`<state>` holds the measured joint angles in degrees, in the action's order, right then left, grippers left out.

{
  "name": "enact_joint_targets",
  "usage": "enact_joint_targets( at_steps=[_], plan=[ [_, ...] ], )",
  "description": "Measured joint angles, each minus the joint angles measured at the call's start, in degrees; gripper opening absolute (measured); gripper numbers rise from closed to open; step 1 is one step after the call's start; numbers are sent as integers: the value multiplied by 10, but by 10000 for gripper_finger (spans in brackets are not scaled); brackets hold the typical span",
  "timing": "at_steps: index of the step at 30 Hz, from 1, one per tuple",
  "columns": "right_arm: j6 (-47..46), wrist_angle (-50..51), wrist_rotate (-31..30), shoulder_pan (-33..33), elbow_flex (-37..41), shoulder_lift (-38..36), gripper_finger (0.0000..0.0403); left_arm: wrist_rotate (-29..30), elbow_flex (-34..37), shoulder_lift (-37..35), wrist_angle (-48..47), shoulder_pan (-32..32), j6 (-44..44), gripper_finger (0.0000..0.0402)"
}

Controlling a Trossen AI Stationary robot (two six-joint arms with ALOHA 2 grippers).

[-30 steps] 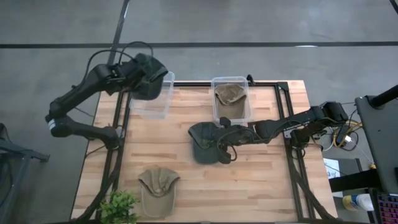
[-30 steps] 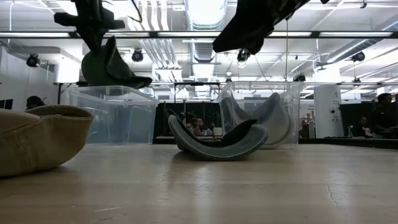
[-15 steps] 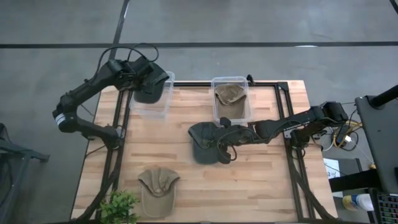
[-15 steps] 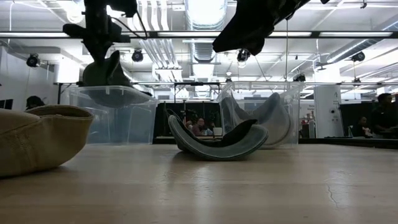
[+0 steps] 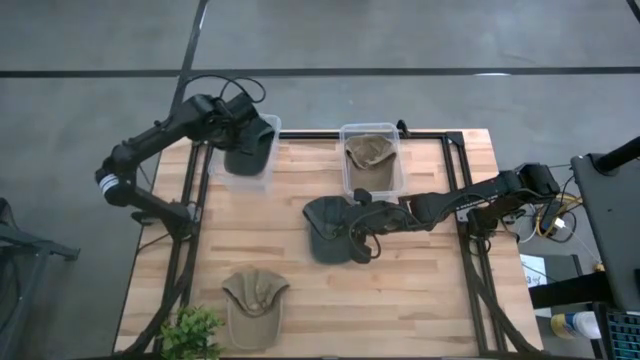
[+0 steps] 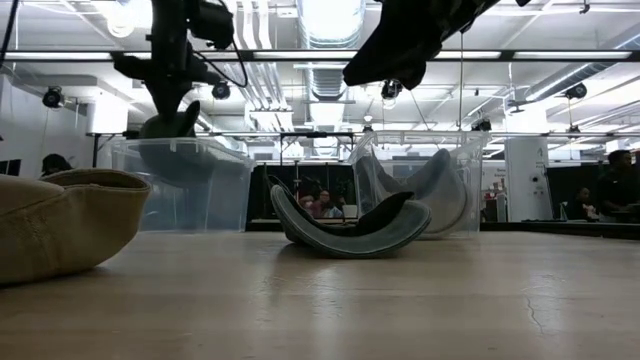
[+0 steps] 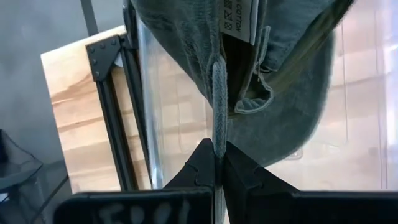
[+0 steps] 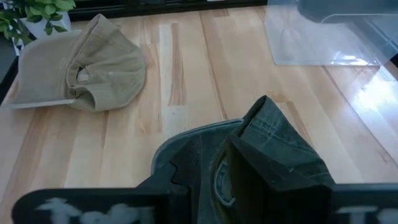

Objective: Pick & Place hat
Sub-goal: Put the left black cap into the left transparent bin, then put the black cap into the left transparent bin

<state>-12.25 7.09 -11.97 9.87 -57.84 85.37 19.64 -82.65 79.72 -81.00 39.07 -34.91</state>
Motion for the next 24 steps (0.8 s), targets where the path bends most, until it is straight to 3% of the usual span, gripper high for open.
enact_joint_targets(
  at_steps=[17, 24],
  plan=[
    [3, 2, 0, 0, 0, 0, 63, -14, 61, 44, 50, 0, 5, 24],
    [3, 4, 0, 0, 1, 0, 61, -14, 70, 44, 54, 1, 34, 89]
  ],
)
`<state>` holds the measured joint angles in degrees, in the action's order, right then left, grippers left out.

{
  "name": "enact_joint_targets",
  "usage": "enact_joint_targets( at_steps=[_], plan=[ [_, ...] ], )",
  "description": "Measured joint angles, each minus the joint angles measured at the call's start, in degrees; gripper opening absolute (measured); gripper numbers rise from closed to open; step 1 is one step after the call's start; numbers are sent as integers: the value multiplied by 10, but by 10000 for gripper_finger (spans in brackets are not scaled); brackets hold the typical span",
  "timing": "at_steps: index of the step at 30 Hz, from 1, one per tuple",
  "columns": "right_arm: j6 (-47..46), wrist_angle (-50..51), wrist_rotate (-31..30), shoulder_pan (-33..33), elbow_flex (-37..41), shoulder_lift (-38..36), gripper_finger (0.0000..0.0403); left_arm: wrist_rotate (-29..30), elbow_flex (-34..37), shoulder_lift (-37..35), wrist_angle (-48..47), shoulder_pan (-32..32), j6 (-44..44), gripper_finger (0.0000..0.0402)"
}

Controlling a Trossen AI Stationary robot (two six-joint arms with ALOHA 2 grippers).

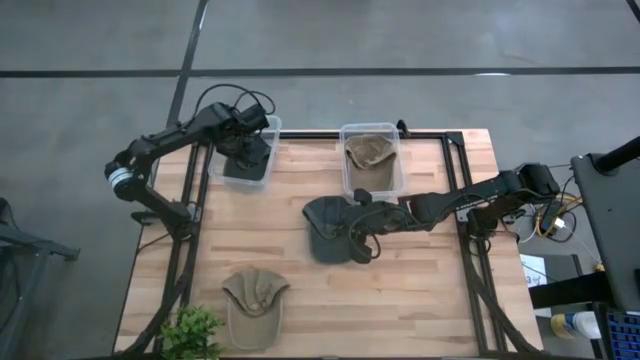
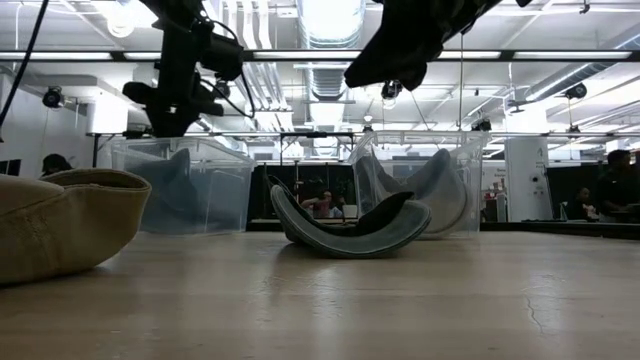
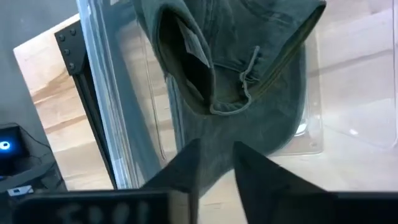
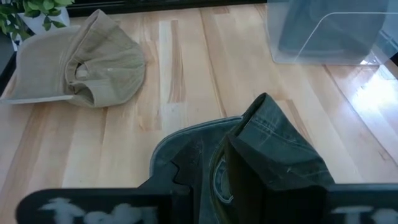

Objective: Pick & Place hat
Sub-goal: Put the black cap into the left transparent bin

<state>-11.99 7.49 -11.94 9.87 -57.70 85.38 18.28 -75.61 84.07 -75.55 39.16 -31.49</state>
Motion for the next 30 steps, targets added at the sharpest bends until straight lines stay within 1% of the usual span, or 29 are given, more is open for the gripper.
enact_joint_targets(
  at_steps=[5, 8, 10, 15, 18, 23, 26, 30],
  plan=[
    [-4, 5, 0, 0, 1, 0, 64, 33, -6, -2, -11, 0, 15, 156],
    [-24, 15, 3, 0, 1, 0, 68, 44, -21, -9, -19, 0, 33, 173],
    [-49, 18, 8, 0, 1, 0, 70, 43, -33, -15, -25, 0, 41, 175],
    [-97, 37, 50, 0, 1, 0, 75, 39, -55, -44, -21, -9, 60, 177],
    [-131, 68, 51, 0, 1, 0, 72, 35, -59, -67, -11, -13, 63, 177],
    [-211, 148, 51, 0, 3, 0, 70, 2, -57, -116, 12, -31, 62, 177],
    [-247, 185, 51, 0, 15, 0, 78, -8, -57, -141, 41, -47, 61, 177],
    [-290, 188, 51, 0, 47, 0, 95, -9, -57, -173, 86, -77, 61, 177]
  ],
)
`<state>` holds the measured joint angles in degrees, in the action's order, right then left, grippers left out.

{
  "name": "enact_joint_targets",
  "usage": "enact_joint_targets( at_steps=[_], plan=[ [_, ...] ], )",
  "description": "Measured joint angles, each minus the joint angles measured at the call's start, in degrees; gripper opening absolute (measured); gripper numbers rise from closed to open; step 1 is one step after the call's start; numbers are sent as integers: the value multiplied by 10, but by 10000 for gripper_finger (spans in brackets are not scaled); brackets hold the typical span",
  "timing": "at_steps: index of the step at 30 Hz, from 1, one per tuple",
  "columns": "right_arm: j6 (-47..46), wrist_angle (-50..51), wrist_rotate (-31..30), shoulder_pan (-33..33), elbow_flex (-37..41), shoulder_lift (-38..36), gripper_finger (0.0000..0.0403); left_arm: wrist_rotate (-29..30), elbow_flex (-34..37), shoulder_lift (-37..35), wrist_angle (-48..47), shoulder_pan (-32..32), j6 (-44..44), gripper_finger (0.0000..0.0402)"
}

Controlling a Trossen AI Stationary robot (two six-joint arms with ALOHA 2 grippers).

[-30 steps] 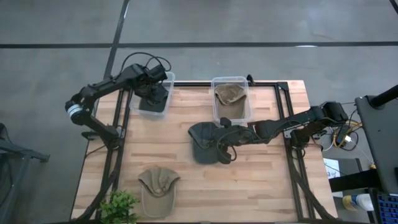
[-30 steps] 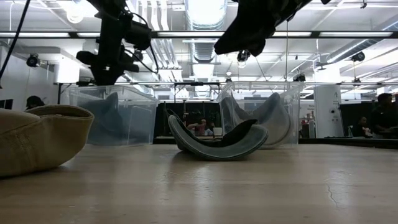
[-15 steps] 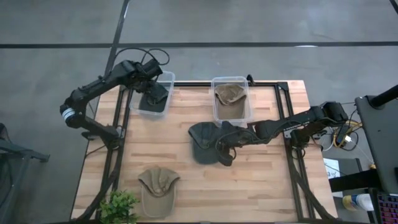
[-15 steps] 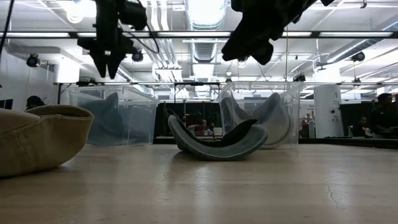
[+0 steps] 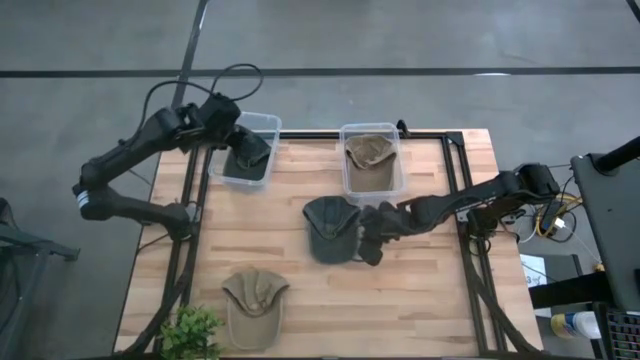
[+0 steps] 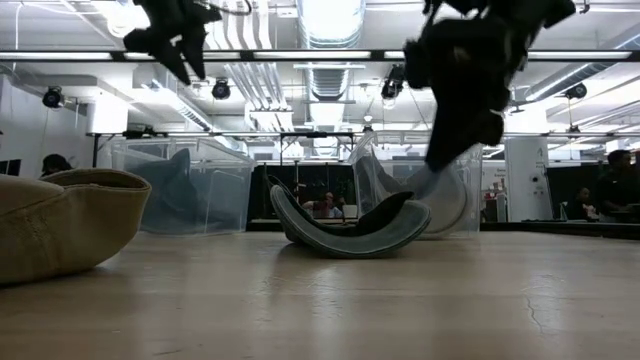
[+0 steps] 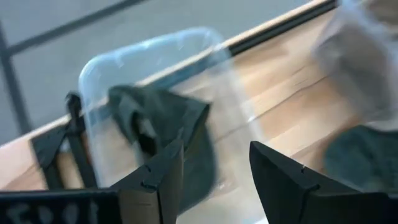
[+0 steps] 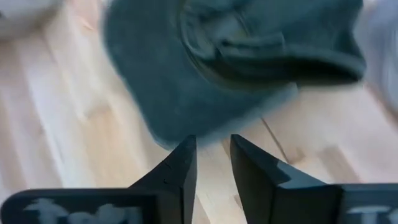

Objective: Pick & Place hat
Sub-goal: Put the black cap into the left transparent bin

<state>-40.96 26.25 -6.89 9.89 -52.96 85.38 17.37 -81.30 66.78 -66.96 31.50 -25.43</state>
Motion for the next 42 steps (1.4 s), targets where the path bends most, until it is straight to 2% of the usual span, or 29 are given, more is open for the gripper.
enact_joint_targets(
  at_steps=[6, 13, 21, 32, 42],
  plan=[
    [-64, -39, 7, 0, 45, 0, 126, 0, 0, -32, 47, -39, 7, 177],
    [-111, -197, 5, 0, 111, 0, 147, 1, 0, -54, 95, -65, 16, 177],
    [-140, -230, -23, -1, 150, 0, 142, 2, 1, -57, 96, -69, 16, 177],
    [-138, -303, -23, -2, 175, 0, 133, 3, 1, -55, 99, -70, 16, 177],
    [-145, -372, -21, -2, 170, 71, 137, 3, 1, -55, 99, -70, 14, 177]
  ],
)
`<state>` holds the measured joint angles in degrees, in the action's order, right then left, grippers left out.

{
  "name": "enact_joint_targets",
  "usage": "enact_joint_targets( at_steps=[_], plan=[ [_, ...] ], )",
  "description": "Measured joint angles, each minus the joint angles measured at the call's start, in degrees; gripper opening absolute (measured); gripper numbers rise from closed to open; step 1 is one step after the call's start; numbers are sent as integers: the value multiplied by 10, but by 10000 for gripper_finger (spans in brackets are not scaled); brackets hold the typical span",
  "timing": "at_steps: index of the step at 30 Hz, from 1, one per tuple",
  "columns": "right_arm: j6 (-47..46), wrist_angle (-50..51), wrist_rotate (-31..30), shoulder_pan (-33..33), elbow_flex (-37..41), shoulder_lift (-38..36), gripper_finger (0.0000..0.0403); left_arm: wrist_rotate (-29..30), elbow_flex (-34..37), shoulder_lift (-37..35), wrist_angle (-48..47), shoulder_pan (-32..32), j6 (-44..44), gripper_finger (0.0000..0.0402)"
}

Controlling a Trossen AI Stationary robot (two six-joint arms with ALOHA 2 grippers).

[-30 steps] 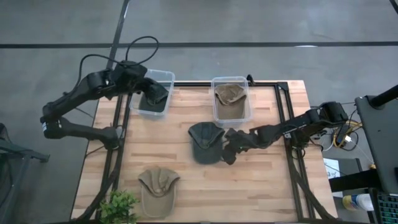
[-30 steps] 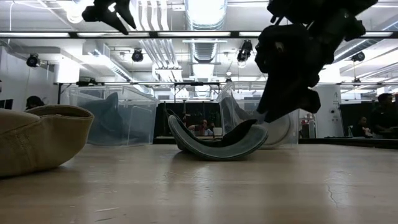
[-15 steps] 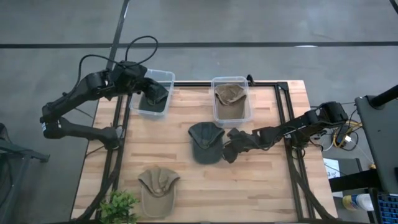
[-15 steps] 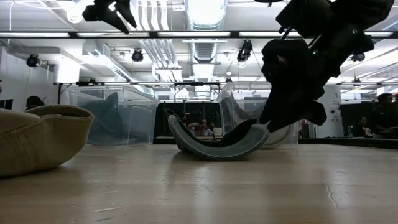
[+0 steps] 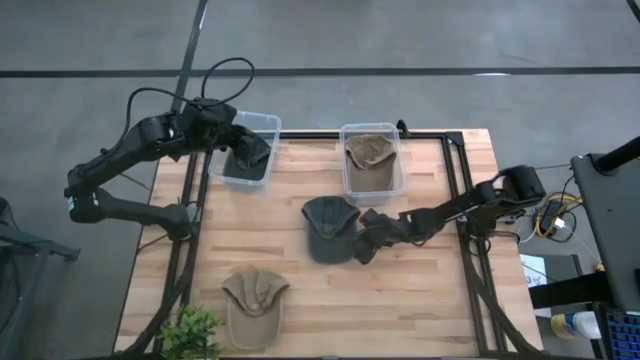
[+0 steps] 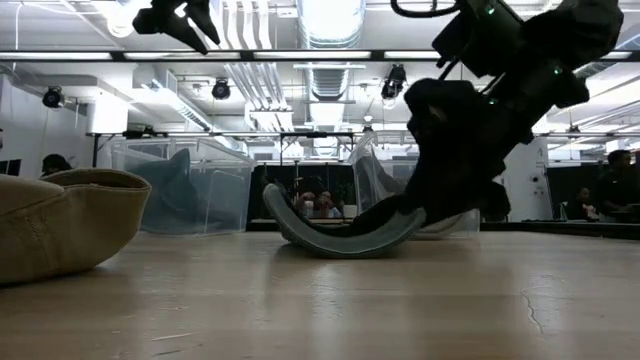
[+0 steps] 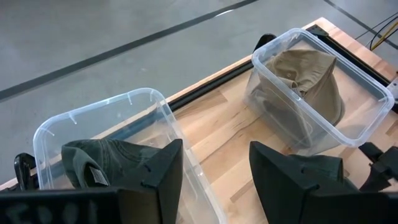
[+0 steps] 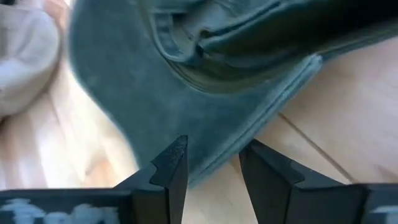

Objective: Pick & Place hat
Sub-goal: Put the black cap into the left transparent bin

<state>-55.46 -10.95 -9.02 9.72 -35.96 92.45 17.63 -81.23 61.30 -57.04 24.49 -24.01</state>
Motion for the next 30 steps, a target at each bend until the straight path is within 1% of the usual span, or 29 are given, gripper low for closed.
enact_joint_targets(
  at_steps=[5, 8, 12, 14, 15, 20, 30],
  plan=[
    [10, -56, 0, 0, 0, 27, 128, 0, 0, 0, 0, 0, 0, 177],
    [15, -63, 0, 0, -2, 33, 111, 0, 0, 0, 0, 0, 0, 177],
    [29, -70, 0, 1, -3, 32, 59, -5, 0, 0, 0, -1, -5, 177],
    [37, -84, 2, 2, -4, 28, 26, -16, 2, 0, 0, -1, -16, 177],
    [42, -91, 3, 3, -5, 25, 19, -26, 5, 0, 0, -1, -27, 177],
    [63, -127, 5, 9, -3, 19, 14, -62, 19, 1, -6, -1, -56, 177],
    [119, -206, -10, 7, -3, -33, 13, -63, 17, -3, 10, -1, -60, 177]
  ],
)
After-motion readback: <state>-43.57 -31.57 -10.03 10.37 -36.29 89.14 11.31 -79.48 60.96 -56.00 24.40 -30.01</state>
